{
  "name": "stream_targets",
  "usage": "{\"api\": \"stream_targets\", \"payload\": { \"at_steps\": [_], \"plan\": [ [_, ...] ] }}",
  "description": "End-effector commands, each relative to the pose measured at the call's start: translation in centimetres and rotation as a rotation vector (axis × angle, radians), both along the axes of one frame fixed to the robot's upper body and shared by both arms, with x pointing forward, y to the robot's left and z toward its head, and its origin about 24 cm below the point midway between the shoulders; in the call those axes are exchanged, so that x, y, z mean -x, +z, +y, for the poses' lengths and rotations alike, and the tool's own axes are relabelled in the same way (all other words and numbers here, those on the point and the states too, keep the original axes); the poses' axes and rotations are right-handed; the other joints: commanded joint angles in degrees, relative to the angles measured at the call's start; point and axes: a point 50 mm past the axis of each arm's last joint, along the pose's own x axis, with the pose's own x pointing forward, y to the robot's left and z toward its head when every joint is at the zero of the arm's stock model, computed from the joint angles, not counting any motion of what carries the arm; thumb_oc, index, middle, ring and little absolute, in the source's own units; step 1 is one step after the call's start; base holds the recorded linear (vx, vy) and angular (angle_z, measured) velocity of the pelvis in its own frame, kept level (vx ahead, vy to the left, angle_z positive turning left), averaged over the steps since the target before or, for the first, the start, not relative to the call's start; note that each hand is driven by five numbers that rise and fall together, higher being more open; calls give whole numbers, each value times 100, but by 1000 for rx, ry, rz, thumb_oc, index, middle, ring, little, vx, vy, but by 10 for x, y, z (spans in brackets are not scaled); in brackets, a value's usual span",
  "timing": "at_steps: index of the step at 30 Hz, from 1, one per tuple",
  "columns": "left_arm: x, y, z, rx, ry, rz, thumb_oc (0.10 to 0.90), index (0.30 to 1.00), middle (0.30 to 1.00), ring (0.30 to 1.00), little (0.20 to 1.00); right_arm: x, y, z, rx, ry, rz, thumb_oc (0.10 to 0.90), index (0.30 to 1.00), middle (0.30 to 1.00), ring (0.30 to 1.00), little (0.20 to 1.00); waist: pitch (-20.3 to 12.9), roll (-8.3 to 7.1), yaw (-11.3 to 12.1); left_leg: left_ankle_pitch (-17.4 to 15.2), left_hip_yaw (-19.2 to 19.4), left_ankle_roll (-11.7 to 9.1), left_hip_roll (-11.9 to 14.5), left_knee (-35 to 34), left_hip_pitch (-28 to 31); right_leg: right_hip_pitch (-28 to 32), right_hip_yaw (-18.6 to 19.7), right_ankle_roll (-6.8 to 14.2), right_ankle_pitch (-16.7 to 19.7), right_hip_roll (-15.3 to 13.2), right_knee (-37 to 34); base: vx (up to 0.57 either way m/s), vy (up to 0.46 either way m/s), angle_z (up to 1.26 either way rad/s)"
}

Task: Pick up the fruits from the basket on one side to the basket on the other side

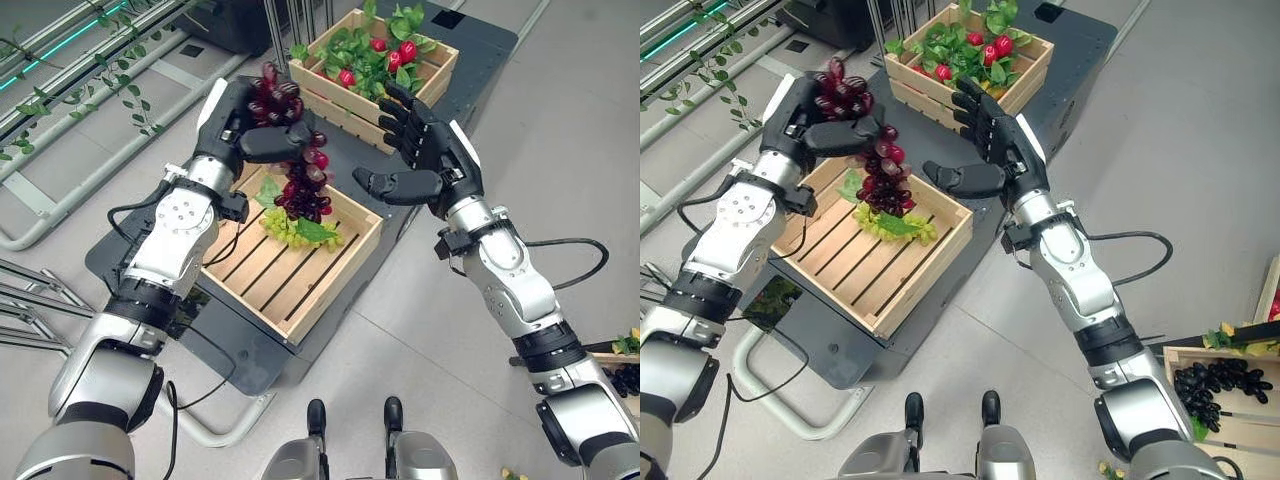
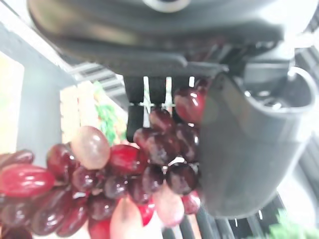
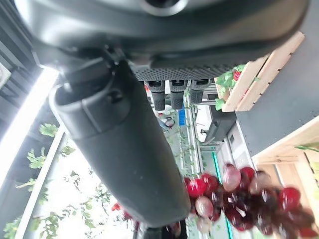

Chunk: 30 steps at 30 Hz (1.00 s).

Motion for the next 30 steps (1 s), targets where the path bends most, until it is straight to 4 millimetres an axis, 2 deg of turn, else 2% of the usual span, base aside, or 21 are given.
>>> {"api": "stream_targets", "payload": {
  "at_steps": [1,3,8,14,22,30],
  "plan": [
    [-1,37,-28,-3,-112,-137,400,300,300,300,300,4,-18,22,-77,158,111,800,900,900,900,900,-2042,1,-2,-167,-72,-191,-72,3,-86,-62,167,-121,143,-100,102,2,-36,-1],
    [-1,41,-36,-20,-141,-136,400,300,300,300,300,3,-27,33,-109,252,214,800,900,900,900,900,-2094,-13,-13,-170,-27,-195,-54,3,-83,-56,168,-121,151,-98,85,14,-32,-5],
    [-3,48,-47,-36,-164,-144,400,300,300,300,300,5,-48,45,-133,354,350,800,900,900,900,900,-2165,-30,-41,-181,47,-205,-23,3,-72,-40,174,-103,159,-114,68,15,-24,-9],
    [-2,58,-55,-22,-177,-161,400,300,300,300,300,10,-58,56,-168,434,422,800,900,900,900,900,-2196,-28,-86,-207,105,-201,1,3,-72,-62,204,-93,147,-114,71,-3,-12,-3],
    [-1,61,-57,15,-219,-160,400,300,300,300,300,11,-57,63,-139,457,434,800,900,900,900,900,-2218,-3,-119,-235,145,-213,35,3,-34,-33,268,-86,142,-117,50,10,-3,-6],
    [-2,48,-65,-10,-308,-101,400,300,300,300,300,8,-28,75,-324,429,289,800,900,900,900,900,-2240,22,-81,-252,148,-210,54,3,8,2,277,-102,143,-110,35,9,-4,-4]
  ]
}}
